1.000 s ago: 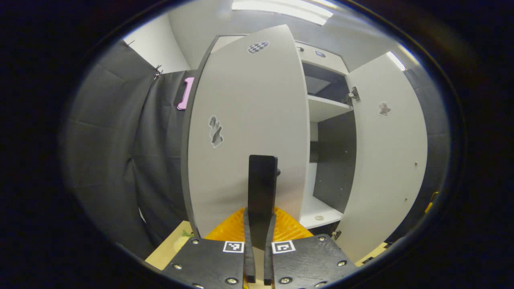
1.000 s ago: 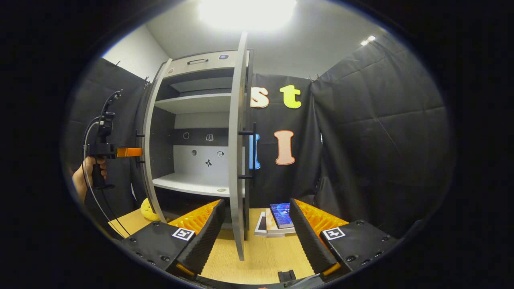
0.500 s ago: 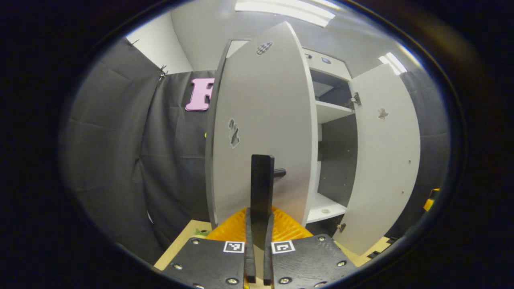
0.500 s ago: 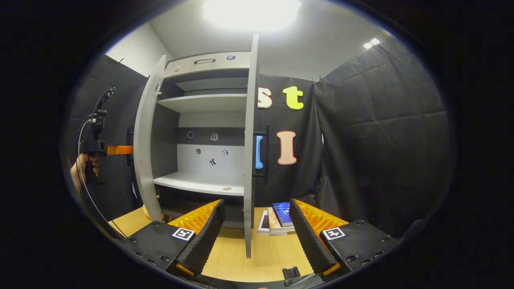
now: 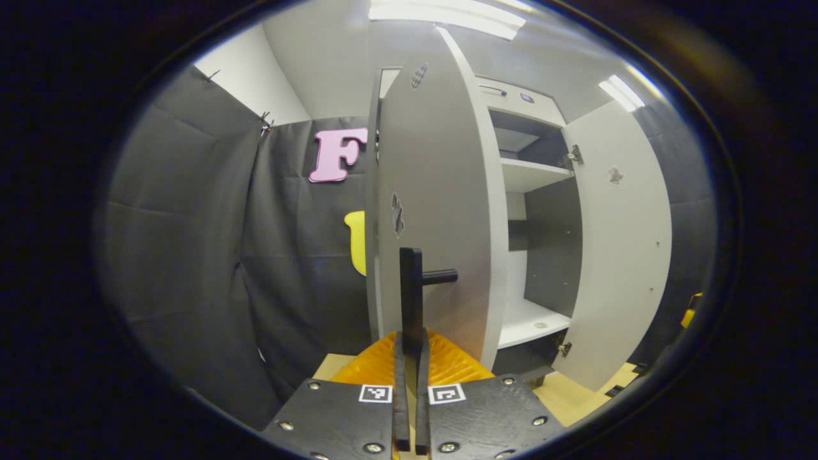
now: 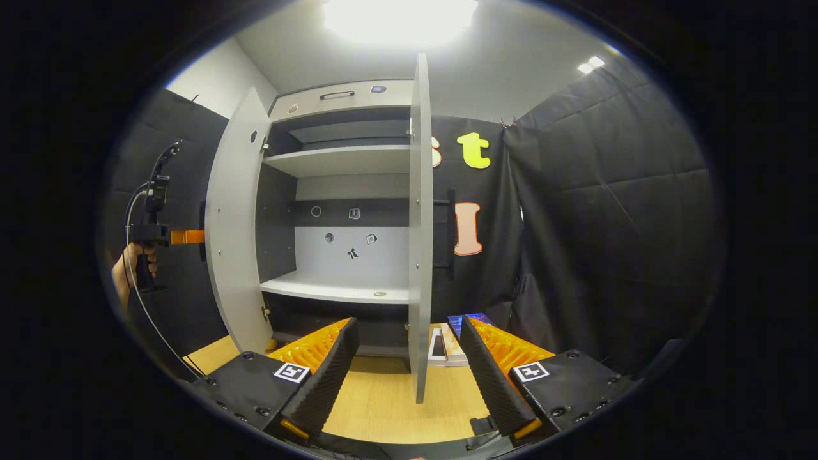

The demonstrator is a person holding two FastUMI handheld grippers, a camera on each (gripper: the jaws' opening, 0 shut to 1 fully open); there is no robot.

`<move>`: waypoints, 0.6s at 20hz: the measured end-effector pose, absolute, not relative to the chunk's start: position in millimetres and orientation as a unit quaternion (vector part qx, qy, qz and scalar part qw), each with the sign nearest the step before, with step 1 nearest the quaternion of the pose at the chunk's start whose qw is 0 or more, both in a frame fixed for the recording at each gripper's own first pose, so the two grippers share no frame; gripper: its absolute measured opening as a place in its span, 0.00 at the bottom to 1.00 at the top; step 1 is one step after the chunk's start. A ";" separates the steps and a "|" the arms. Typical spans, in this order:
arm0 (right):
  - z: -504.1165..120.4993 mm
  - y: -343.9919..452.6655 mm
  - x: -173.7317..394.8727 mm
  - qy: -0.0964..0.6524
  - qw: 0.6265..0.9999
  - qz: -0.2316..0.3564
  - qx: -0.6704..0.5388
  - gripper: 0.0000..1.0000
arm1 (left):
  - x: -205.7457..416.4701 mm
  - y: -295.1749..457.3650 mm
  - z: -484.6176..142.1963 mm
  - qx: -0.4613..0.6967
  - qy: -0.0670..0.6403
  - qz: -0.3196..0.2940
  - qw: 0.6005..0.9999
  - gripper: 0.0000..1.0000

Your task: Open the right door of the double-door shoe cabinet with the right hand, and open the left door with the left hand.

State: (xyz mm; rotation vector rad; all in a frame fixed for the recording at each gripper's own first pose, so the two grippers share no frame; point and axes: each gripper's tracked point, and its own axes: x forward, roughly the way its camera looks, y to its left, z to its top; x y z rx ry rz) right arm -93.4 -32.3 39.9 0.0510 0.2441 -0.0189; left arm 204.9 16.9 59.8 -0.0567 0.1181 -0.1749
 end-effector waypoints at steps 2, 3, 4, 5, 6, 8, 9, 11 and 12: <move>42.5 -27.5 -95.0 0.121 0.992 -0.011 0.026 1.00 | 208.7 31.8 58.2 -0.010 0.052 -0.066 0.996 0.07; 44.2 -25.4 -97.7 0.120 0.992 -0.011 0.026 0.99 | 207.6 42.2 55.3 0.001 0.055 -0.047 0.997 0.07; 45.8 -22.8 -99.9 0.119 0.992 -0.012 0.024 0.99 | 210.1 58.0 54.4 0.016 0.047 -0.023 0.998 0.05; 47.4 -21.0 -101.6 0.118 0.993 -0.014 0.021 0.97 | 212.2 65.5 54.7 0.009 0.045 -0.021 0.999 0.05; 48.5 -19.8 -104.0 0.118 0.993 -0.015 0.019 0.99 | 210.4 65.0 51.3 -0.020 0.054 -0.025 0.998 0.02; 51.4 -15.9 -110.3 0.115 0.993 -0.020 0.018 0.96 | 200.9 55.4 56.7 -0.046 0.048 -0.030 0.997 0.03; 53.5 -15.1 -112.3 0.113 0.993 -0.023 0.017 0.96 | 197.4 49.6 56.2 -0.048 0.042 -0.033 0.997 0.01; 58.5 -11.0 -115.2 0.109 0.994 -0.026 0.019 0.97 | 194.5 54.9 53.9 -0.035 0.035 -0.028 0.998 0.02; 61.7 -8.7 -115.0 0.106 0.994 -0.025 0.019 1.00 | 192.1 56.4 54.0 -0.030 0.036 -0.029 0.998 0.00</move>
